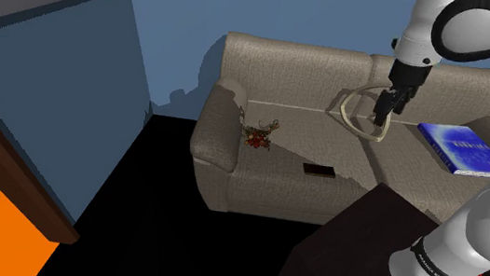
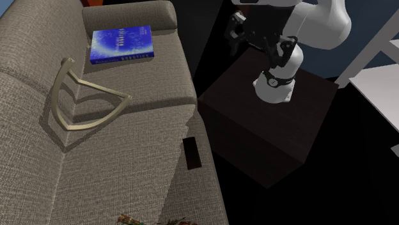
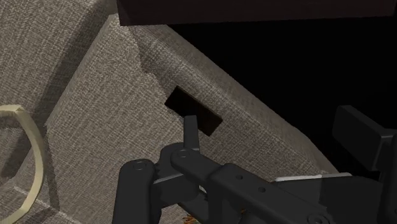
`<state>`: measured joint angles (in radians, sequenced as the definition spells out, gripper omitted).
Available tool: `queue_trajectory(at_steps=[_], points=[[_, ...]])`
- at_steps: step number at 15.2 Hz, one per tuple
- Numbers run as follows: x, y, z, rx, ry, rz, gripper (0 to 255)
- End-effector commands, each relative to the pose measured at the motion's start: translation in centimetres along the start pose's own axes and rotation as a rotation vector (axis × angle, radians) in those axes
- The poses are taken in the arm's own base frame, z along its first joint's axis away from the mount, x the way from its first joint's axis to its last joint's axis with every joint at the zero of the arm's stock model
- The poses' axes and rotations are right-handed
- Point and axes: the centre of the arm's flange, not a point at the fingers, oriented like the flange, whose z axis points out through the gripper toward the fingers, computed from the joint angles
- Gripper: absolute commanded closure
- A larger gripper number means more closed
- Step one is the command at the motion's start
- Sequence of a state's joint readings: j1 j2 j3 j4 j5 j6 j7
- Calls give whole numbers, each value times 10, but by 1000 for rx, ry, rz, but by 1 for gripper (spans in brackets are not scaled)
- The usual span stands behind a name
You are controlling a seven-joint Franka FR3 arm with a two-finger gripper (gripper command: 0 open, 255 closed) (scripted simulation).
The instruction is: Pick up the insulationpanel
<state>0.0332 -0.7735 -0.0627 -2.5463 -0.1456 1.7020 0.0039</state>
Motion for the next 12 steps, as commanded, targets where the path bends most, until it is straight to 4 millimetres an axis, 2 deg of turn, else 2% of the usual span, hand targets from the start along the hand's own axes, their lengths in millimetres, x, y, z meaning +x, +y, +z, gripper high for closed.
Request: queue_trajectory(at_steps=[1,12], points=[[10,8,25,1,8,-49,0],[61,38,156,7,43,-302,0]])
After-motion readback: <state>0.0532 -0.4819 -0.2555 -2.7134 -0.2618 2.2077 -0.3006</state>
